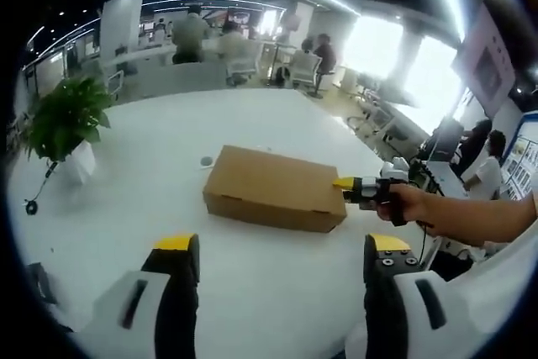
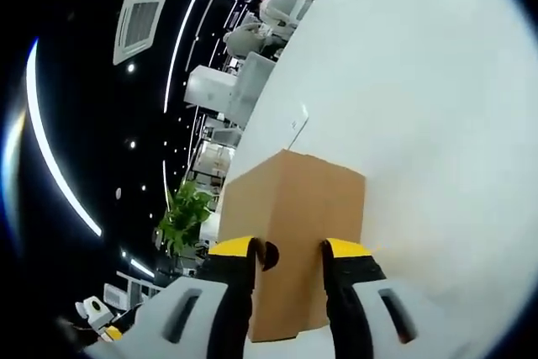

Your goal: Operate the shoe box by opening the lid, removing the specified soft item, and placing it in the target area until the item is outside and the box remains undamaged.

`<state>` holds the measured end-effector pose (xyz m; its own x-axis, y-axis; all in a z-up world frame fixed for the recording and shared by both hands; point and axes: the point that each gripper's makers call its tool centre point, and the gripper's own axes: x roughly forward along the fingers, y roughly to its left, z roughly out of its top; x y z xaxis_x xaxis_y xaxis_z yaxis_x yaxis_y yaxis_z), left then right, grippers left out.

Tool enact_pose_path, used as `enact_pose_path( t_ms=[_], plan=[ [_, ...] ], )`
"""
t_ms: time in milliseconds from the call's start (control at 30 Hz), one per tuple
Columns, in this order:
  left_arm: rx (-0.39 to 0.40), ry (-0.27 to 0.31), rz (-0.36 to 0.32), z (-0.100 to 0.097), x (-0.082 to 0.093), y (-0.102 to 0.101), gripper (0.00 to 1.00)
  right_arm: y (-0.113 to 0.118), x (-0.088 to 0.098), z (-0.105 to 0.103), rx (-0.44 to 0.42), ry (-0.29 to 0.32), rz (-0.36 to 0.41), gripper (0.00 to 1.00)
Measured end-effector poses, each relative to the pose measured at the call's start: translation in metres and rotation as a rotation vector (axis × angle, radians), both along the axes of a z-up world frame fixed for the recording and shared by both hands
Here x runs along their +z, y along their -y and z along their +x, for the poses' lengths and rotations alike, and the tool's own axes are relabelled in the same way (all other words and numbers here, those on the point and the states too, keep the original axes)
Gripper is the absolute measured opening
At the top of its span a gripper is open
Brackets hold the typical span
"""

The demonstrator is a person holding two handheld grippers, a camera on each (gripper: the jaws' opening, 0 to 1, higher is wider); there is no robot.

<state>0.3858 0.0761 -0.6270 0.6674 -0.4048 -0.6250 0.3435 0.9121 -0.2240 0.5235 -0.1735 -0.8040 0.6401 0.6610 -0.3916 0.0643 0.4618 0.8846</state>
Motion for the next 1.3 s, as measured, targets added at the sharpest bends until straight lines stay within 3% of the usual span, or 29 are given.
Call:
enact_pose_path(
  t_ms=[300, 433, 600, 867, 967, 1167, 1300],
  plan=[
    [0.002, 0.004, -0.021, 0.008, 0.001, 0.004, 0.84, -0.005, 0.004, -0.006, -0.002, -0.010, -0.007, 0.27],
    [-0.010, -0.013, -0.007, 0.016, -0.007, 0.002, 0.86, -0.004, 0.003, -0.004, 0.001, -0.017, -0.009, 0.27],
    [-0.030, 0.013, -0.031, 0.028, -0.002, 0.008, 0.92, -0.003, 0.004, -0.005, 0.003, -0.022, -0.028, 0.27],
    [-0.070, 0.036, -0.032, 0.059, 0.001, 0.010, 0.91, -0.005, 0.006, -0.007, 0.011, -0.034, -0.026, 0.27],
    [-0.092, 0.011, -0.057, 0.069, 0.001, 0.010, 0.94, -0.004, 0.004, -0.006, 0.017, -0.036, -0.032, 0.27],
    [-0.159, 0.006, -0.032, 0.088, -0.001, 0.005, 0.94, -0.004, 0.004, -0.005, 0.011, -0.030, -0.027, 0.27],
    [-0.190, -0.024, -0.120, 0.093, -0.006, 0.007, 0.85, -0.003, 0.003, -0.004, 0.004, -0.036, -0.022, 0.27]
  ],
)
